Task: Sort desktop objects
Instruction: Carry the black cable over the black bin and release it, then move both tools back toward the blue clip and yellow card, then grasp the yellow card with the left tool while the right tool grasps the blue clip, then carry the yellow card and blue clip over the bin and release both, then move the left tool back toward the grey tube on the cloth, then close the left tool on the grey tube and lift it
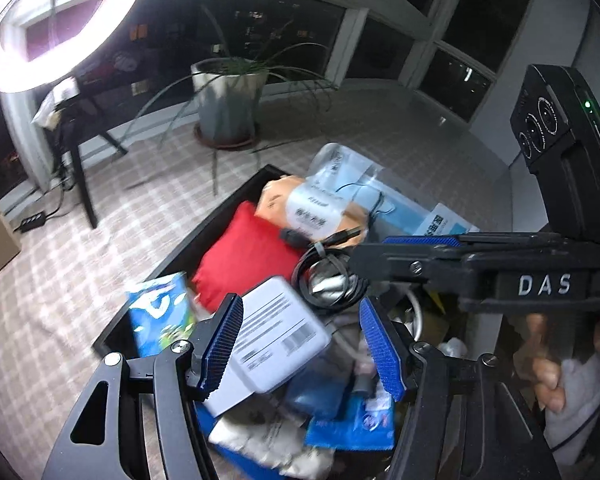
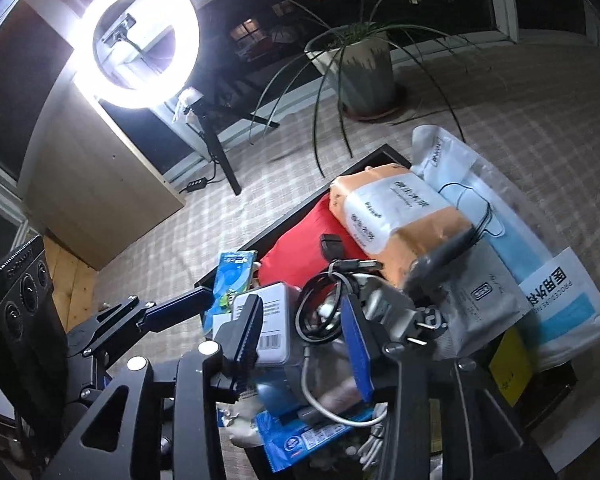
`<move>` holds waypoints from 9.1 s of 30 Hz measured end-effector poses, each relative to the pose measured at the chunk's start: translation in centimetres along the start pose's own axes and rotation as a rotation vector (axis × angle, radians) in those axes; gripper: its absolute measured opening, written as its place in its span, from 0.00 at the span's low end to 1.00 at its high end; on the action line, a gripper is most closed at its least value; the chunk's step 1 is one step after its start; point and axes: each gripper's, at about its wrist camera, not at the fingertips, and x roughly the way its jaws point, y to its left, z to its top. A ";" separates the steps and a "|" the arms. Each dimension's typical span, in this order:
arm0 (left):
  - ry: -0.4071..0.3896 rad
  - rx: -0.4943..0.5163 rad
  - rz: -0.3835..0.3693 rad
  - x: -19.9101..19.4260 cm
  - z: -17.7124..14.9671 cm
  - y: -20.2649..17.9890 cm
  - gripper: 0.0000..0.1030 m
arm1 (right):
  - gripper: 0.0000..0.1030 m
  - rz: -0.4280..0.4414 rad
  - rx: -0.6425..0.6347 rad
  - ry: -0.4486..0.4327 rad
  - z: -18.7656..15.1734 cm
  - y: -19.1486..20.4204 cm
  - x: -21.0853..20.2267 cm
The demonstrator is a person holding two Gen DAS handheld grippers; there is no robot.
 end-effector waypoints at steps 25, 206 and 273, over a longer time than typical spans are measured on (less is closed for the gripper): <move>0.032 -0.311 0.277 -14.3 -17.7 21.4 0.67 | 0.41 0.091 -0.279 0.191 -6.5 18.5 8.9; 0.100 0.001 0.163 -2.9 -6.4 3.6 0.66 | 0.43 -0.235 0.090 -0.035 -8.5 -6.6 -5.3; 0.307 -0.652 0.369 -22.6 -29.3 64.8 0.68 | 0.47 -0.130 -0.123 0.192 -14.8 24.6 10.8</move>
